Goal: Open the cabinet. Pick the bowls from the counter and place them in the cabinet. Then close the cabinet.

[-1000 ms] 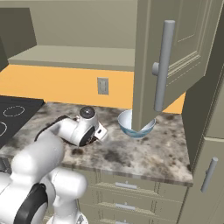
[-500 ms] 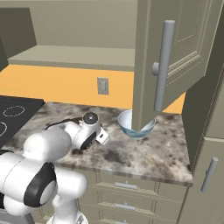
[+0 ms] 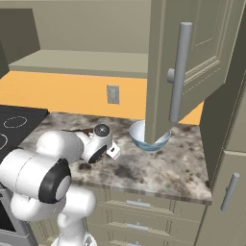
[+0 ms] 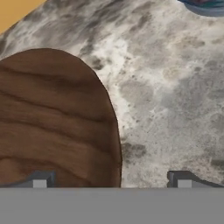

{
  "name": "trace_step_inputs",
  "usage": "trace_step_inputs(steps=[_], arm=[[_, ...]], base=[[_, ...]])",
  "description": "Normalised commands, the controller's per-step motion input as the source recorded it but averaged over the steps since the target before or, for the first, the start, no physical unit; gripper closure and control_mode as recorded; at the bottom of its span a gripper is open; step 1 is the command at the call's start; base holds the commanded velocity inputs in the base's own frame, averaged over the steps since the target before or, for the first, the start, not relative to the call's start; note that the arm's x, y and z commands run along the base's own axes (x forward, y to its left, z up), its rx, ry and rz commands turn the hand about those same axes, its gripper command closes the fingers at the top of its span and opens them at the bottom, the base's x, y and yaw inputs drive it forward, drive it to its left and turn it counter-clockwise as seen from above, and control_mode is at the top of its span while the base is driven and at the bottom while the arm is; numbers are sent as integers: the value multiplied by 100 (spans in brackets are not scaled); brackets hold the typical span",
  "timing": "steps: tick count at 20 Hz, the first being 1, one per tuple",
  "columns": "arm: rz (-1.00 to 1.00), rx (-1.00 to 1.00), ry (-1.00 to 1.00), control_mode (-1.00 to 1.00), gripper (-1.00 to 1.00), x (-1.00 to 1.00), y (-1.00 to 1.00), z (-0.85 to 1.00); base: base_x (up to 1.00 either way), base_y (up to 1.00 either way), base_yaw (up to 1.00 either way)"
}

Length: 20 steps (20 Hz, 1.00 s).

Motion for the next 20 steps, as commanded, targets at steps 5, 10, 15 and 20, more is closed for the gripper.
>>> trace_step_inputs(steps=[5,10,15,20], arm=[[0,2,3,-100,-100,15,0,-5],[0,1,3,-100,-100,15,0,-9],[0,1,1,-100,-100,16,0,-12],[0,1,1,-100,-100,18,0,-15]], base=[[0,0,0],[0,0,0],[0,0,0],[0,0,0]])
